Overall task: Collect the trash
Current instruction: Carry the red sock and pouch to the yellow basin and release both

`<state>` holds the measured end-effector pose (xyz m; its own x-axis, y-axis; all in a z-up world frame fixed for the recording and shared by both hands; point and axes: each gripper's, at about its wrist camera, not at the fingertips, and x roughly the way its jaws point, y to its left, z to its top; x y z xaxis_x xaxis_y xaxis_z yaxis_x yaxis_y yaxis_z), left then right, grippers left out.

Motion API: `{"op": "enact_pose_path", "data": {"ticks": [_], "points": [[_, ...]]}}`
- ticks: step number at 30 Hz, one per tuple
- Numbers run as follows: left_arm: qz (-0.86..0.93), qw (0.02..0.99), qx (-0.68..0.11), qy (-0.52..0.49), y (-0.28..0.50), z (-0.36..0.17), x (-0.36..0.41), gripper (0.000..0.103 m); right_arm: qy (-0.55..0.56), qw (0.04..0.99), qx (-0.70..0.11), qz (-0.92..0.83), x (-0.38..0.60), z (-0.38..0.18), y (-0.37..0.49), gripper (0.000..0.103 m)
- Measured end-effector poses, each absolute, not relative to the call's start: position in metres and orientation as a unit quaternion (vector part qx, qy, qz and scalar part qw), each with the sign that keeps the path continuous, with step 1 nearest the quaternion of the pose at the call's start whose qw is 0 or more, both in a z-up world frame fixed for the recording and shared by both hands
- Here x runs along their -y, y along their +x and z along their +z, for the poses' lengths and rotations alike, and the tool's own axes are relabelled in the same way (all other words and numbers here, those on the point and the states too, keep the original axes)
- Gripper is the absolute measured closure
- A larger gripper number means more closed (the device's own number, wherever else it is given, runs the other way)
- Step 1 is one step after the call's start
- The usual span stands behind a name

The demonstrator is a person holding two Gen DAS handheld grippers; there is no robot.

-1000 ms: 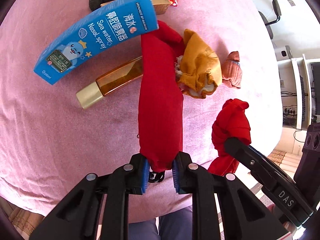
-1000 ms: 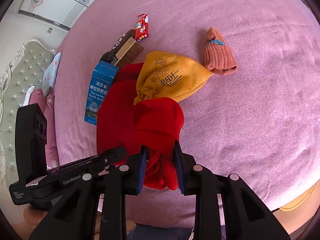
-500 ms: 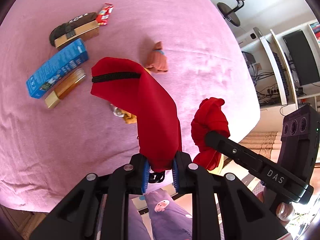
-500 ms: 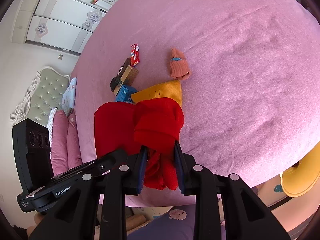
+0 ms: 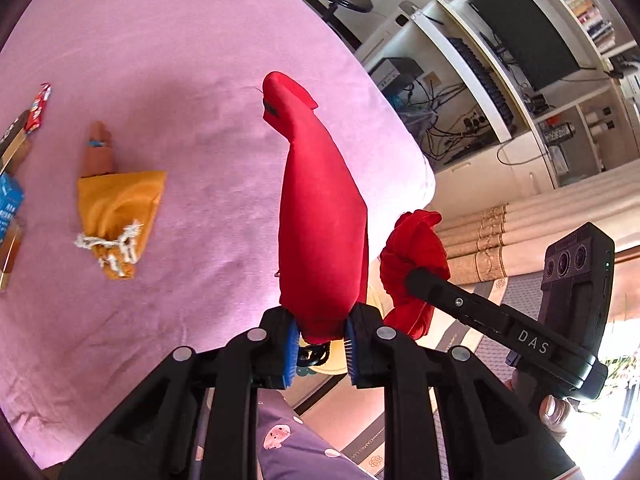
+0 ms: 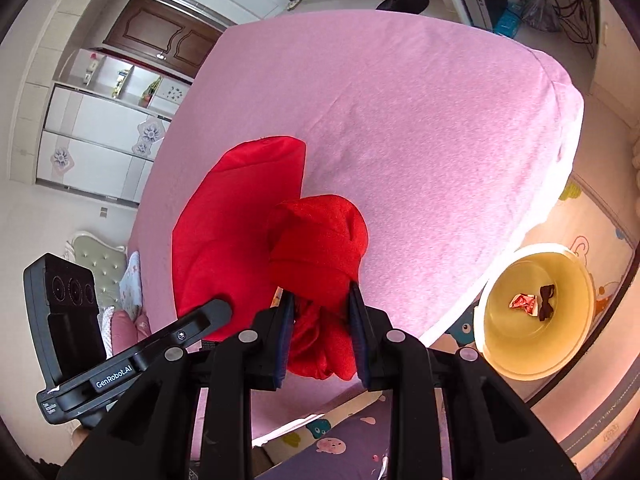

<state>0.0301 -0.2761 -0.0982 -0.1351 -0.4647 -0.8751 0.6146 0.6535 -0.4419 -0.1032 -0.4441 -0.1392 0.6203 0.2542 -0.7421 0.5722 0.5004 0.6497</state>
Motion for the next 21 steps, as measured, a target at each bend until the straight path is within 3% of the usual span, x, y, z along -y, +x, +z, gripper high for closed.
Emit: {"op": "enact_pose_path", "data": {"ticks": [17, 20, 21], "points": [[-0.489, 0.518, -0.662, 0.233, -0.141, -0.199, 0.419, 0.084, 0.576, 0.666, -0.408, -0.241, 0.517, -0.22, -0.289, 0.076], [-0.497, 0.502, -0.663, 0.248, -0.157, -0.211, 0.428, 0.082, 0.582, 0.653, -0.411, -0.256, 0.521, -0.23, -0.305, 0.068], [-0.5, 0.496, -0.663, 0.254, -0.162, -0.215, 0.431, 0.079, 0.584, 0.648, -0.411, -0.263, 0.522, -0.231, -0.311, 0.061]]}}
